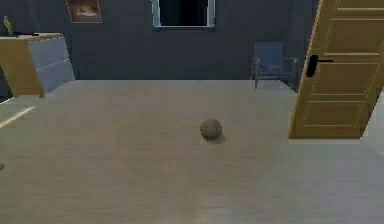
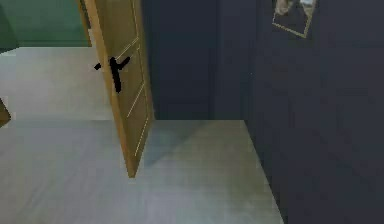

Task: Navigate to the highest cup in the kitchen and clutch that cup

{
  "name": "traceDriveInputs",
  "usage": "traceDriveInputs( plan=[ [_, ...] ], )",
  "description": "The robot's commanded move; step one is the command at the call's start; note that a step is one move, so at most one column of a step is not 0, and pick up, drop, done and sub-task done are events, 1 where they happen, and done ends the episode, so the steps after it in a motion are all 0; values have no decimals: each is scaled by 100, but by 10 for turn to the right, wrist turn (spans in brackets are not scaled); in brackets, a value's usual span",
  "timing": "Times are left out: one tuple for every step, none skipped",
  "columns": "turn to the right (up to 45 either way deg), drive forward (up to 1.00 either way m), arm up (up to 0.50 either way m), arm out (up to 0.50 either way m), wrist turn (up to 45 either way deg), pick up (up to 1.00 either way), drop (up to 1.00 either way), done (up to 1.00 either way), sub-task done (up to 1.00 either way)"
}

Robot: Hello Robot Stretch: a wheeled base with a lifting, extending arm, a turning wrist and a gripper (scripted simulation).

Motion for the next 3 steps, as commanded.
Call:
traceDriveInputs(
  plan=[
    [390,0,0,0,0,0,0,0,0],
    [0,100,0,0,0,0,0,0,0],
    [90,0,0,0,0,0,0,0,0]
  ],
)
